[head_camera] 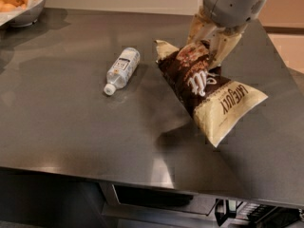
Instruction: Pick brown chip bag
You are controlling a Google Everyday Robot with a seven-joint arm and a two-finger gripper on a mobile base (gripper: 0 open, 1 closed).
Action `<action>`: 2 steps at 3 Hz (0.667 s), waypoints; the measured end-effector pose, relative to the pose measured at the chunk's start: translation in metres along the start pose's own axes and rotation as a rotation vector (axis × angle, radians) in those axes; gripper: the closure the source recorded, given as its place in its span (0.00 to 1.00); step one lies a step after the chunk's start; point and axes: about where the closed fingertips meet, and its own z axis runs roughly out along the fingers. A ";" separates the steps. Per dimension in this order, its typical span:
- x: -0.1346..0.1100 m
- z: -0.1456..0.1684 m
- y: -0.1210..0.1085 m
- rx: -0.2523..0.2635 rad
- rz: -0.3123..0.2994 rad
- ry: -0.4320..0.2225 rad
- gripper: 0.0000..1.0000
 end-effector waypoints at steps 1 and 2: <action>-0.009 -0.020 -0.013 0.051 -0.063 0.001 1.00; -0.008 -0.020 -0.024 0.089 -0.066 0.008 1.00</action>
Offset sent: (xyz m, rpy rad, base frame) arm 0.0012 0.0081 0.0216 0.0201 -0.0511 0.0478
